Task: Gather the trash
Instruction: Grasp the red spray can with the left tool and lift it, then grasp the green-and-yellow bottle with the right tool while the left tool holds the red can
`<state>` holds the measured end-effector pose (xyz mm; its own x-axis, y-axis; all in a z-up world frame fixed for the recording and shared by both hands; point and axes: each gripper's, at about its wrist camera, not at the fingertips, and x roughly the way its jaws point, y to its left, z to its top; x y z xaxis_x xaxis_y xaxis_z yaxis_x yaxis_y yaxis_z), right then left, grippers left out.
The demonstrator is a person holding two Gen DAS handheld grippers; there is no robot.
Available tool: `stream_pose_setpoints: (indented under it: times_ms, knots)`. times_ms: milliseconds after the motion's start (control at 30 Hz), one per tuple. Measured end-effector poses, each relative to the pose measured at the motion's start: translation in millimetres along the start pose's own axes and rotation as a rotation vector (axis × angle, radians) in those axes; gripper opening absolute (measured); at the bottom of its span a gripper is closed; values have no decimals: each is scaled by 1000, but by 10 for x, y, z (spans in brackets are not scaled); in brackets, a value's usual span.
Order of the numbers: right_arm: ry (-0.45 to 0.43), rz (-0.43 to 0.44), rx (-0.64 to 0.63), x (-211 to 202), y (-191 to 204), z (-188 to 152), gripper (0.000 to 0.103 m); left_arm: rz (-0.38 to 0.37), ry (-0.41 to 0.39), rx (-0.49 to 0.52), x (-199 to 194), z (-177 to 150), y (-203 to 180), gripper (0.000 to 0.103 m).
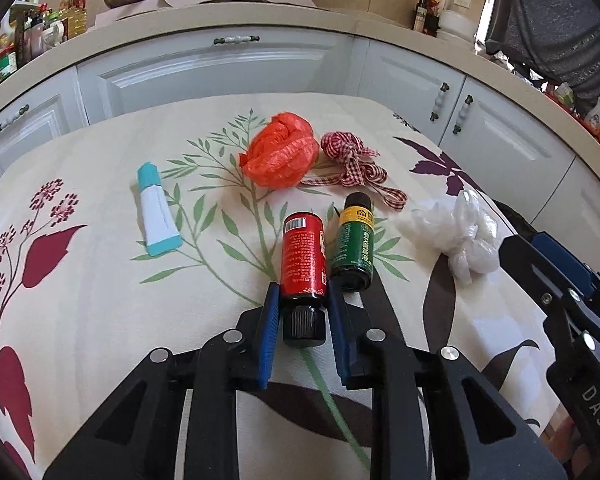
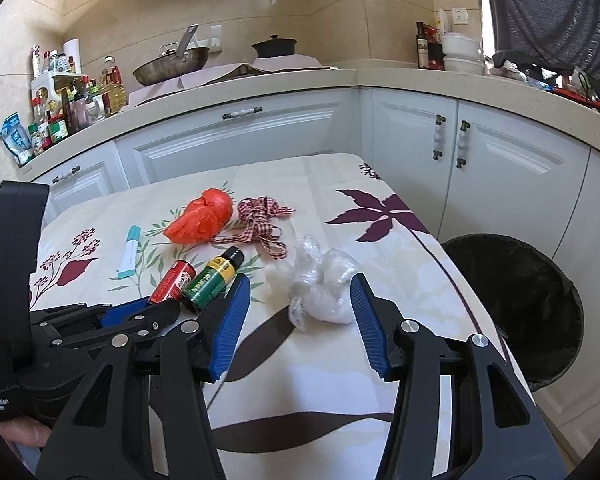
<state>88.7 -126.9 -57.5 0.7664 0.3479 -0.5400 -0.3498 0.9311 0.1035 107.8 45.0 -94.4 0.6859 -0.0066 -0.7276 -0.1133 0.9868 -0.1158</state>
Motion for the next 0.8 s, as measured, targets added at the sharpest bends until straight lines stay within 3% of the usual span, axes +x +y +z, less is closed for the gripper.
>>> stream_pose_setpoints:
  times_ms: [367,800]
  knots:
    - [31,44,-44,156,340,44,51,68,-58,-46,-272,-14,473,25]
    - [127,42,-65,449,672,116,51,140,-102,-130,-512,0,1142,25]
